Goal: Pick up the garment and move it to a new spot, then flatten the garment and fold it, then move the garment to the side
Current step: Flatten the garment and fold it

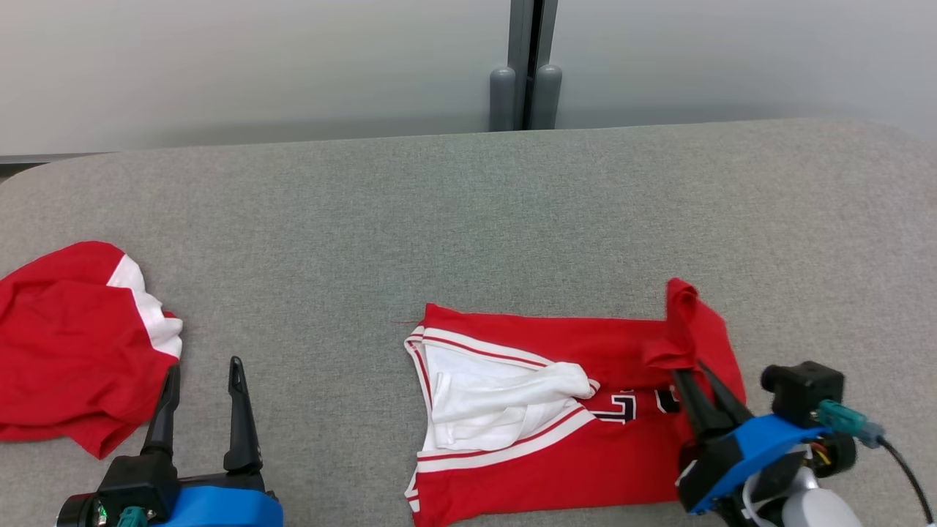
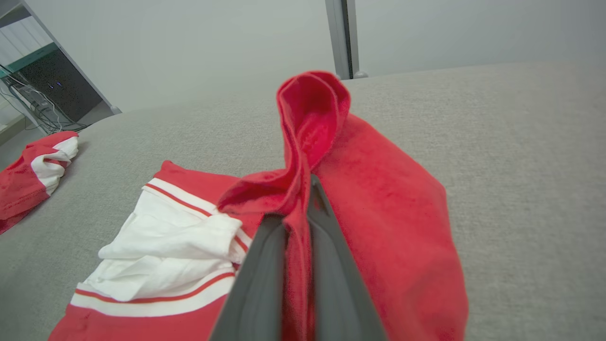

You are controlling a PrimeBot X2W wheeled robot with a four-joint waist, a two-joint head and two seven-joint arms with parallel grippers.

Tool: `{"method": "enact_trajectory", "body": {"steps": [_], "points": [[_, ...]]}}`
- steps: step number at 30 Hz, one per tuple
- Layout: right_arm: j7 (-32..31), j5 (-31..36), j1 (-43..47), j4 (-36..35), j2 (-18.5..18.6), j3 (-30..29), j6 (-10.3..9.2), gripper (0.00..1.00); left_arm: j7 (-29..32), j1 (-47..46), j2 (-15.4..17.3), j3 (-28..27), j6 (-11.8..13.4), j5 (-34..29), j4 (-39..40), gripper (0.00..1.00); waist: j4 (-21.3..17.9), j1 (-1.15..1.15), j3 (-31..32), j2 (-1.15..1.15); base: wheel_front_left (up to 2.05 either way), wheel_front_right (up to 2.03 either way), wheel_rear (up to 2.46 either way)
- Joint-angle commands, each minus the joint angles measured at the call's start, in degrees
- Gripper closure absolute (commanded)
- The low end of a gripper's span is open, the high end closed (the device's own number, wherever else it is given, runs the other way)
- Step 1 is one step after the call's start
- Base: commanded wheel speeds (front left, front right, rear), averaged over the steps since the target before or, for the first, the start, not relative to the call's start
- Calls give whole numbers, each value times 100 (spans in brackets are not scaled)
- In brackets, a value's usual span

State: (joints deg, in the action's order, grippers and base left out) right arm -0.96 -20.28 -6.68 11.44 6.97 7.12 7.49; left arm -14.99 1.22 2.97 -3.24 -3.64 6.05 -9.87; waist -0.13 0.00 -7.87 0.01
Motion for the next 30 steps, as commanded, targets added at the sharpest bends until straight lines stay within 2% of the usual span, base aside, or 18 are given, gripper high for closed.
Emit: {"method": "enact_trajectory", "body": {"steps": [1,14,22,30], "points": [[-23,24,-84,-39,-52,91,1,100,-28,-10,-8,13,-14,4,-5,0,19,0,-7,-1,0,0,0],[53,-16,-727,343,-397,1199,1,100,-28,-244,-9,274,70,129,-81,0,254,0,-143,-1,0,0,0],[228,-547,-1135,692,-406,1836,1,100,-27,-345,-10,404,76,194,-157,0,427,0,-197,-1,0,0,0],[335,-895,-1403,1125,-403,2165,1,100,-28,-396,-10,510,114,240,-157,0,515,0,-249,-1,0,0,0]]}}
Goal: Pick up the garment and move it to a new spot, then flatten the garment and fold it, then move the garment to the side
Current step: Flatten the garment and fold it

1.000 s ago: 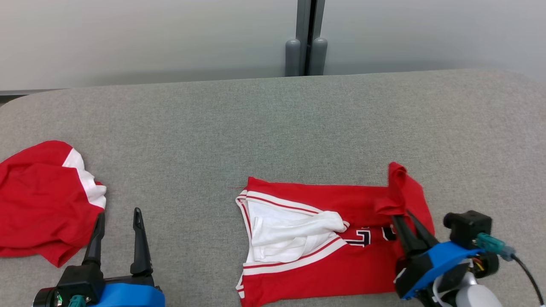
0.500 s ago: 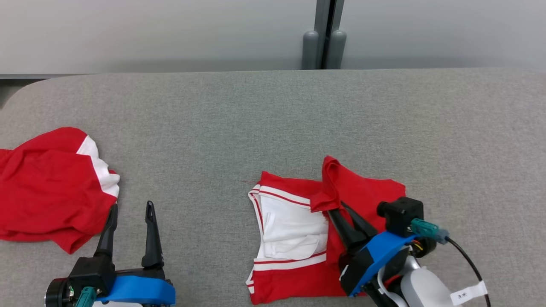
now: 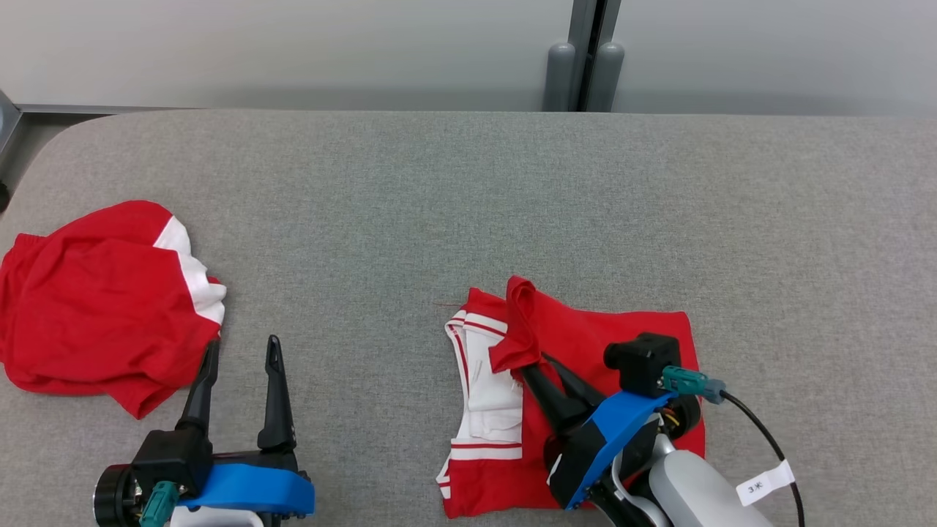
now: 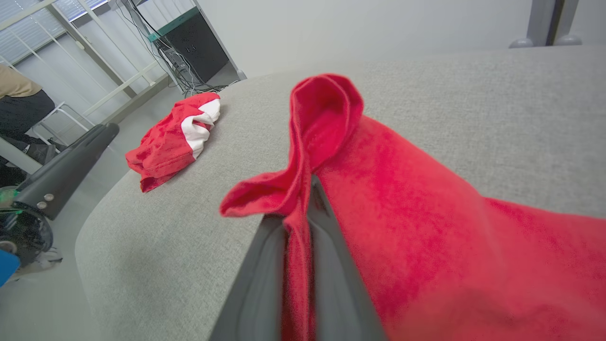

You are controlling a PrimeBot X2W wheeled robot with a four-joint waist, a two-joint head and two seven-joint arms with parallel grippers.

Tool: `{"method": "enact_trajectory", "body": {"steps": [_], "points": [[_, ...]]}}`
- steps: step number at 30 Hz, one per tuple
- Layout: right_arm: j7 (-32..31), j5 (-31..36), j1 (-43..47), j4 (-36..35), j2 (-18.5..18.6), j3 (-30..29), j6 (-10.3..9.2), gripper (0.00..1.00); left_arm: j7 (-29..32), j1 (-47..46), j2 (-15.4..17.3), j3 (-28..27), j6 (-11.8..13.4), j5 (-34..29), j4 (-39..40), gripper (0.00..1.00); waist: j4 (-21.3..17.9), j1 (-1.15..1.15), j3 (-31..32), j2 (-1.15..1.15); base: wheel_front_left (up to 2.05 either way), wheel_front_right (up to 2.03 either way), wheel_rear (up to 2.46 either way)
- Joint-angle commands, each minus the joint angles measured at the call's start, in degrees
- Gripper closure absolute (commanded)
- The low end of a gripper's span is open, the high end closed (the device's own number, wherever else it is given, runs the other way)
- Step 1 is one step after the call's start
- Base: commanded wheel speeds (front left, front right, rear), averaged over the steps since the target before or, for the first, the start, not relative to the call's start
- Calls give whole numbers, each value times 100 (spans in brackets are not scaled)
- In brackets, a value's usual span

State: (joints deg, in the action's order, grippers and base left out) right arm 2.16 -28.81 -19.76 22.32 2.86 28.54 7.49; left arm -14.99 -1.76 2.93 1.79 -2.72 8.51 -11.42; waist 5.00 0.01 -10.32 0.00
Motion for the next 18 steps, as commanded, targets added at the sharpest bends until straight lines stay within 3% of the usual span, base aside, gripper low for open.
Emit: {"method": "enact_trajectory", "body": {"steps": [1,9,18], "points": [[-23,-105,-108,107,7,71,2,0,-28,-98,-6,15,22,2,-4,0,2,-1,-9,0,0,0,0],[329,97,-209,244,8,-40,1,0,-27,-110,-6,50,27,28,-8,0,-138,-1,48,0,0,0,0],[567,708,330,-459,559,-1259,1,0,-27,-43,-5,-48,-31,-108,-2,0,-414,-1,253,0,0,0,0]]}}
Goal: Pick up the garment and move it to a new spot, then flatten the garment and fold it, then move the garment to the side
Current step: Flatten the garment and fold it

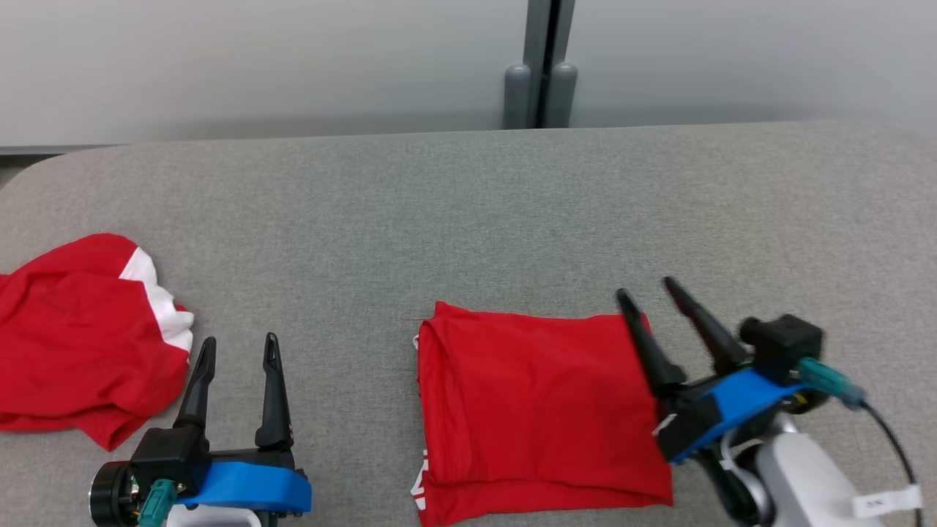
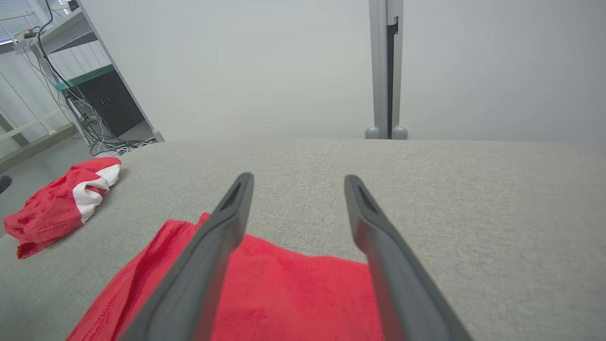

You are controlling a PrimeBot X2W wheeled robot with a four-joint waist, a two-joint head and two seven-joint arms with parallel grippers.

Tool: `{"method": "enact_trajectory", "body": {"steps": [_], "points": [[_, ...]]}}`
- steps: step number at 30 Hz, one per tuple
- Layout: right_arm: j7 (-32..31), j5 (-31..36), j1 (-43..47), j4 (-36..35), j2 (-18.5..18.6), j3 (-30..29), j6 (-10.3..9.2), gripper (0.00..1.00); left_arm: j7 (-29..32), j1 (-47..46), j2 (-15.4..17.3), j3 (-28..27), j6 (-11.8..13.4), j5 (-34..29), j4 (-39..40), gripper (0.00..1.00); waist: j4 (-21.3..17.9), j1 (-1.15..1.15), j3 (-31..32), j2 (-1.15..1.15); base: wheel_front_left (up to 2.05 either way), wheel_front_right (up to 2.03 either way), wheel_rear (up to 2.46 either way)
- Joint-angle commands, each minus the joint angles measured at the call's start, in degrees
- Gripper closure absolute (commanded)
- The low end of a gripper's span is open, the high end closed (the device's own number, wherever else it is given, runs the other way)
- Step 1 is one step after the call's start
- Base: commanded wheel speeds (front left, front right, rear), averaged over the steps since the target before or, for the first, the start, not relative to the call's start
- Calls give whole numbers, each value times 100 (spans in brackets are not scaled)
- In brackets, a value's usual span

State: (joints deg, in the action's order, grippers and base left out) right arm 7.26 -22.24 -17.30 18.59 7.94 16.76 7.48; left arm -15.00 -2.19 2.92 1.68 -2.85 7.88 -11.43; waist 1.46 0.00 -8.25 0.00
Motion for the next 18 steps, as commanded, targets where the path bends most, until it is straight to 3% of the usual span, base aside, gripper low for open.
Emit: {"method": "enact_trajectory", "body": {"steps": [1,10,18], "points": [[79,96,164,-193,110,-222,2,0,-27,-3,-3,-51,-33,-60,-3,0,-86,0,61,0,0,0,0],[295,428,940,-909,119,-1432,2,0,-26,61,-4,-115,-22,-189,47,0,-300,0,185,0,0,0,0],[315,627,1546,-1328,-87,-1805,2,0,-27,125,-3,-214,16,-237,60,0,-301,0,313,0,0,0,0]]}}
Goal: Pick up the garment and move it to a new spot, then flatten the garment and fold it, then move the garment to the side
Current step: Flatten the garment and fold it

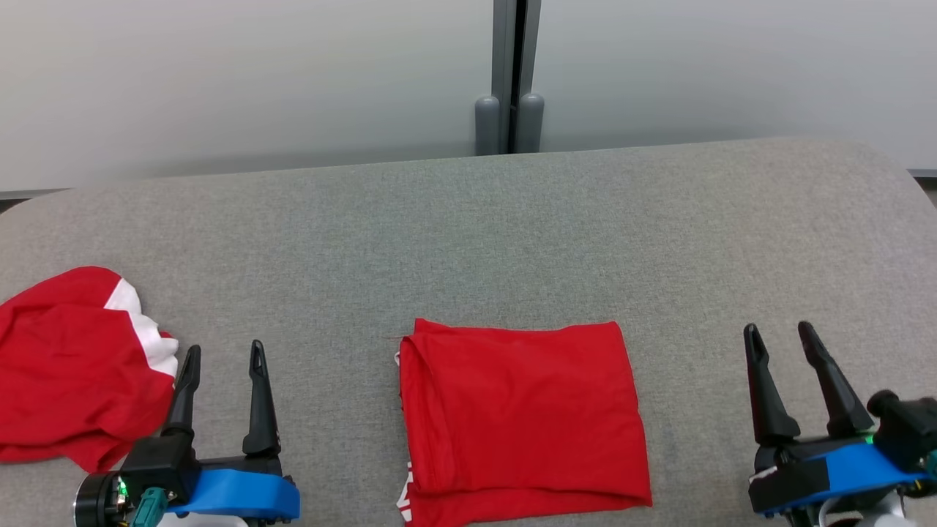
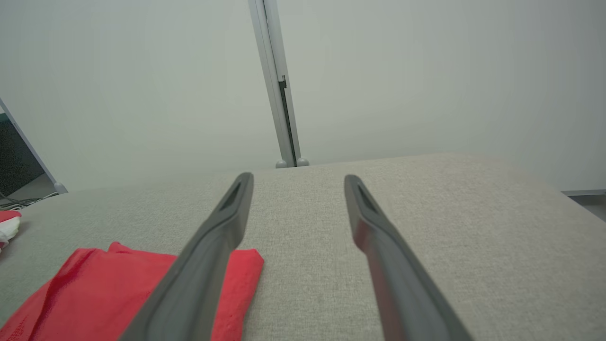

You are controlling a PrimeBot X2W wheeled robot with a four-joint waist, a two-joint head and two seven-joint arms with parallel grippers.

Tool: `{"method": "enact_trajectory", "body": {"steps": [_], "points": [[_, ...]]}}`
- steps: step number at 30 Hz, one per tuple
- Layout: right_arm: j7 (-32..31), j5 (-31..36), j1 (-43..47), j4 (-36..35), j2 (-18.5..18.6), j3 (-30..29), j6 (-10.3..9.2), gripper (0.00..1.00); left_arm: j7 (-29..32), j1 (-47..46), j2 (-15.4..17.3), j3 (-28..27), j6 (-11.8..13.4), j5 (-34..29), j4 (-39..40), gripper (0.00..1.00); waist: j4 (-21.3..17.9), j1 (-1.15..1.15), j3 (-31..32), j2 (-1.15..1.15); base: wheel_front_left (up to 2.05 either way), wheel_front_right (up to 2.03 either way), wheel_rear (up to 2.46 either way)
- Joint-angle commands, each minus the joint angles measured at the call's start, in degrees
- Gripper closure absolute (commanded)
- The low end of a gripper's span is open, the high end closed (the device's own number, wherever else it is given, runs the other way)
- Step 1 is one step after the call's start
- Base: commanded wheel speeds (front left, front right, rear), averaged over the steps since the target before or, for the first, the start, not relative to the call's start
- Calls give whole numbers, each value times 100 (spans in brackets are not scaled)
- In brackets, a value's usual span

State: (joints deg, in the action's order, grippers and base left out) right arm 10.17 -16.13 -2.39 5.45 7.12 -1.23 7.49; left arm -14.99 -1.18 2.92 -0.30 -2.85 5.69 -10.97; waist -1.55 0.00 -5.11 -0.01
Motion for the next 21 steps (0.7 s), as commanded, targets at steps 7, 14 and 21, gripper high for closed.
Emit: {"method": "enact_trajectory", "body": {"steps": [7,14,21], "points": [[35,173,525,-257,-280,-111,1,0,-28,177,-4,40,134,5,103,0,126,0,134,1,0,0,0],[-40,305,770,-375,-395,50,1,0,-28,355,6,35,211,-3,130,0,246,0,218,1,0,0,0],[-135,334,821,-326,-420,157,1,0,-28,412,23,38,238,9,117,0,313,0,258,1,0,0,0]]}}
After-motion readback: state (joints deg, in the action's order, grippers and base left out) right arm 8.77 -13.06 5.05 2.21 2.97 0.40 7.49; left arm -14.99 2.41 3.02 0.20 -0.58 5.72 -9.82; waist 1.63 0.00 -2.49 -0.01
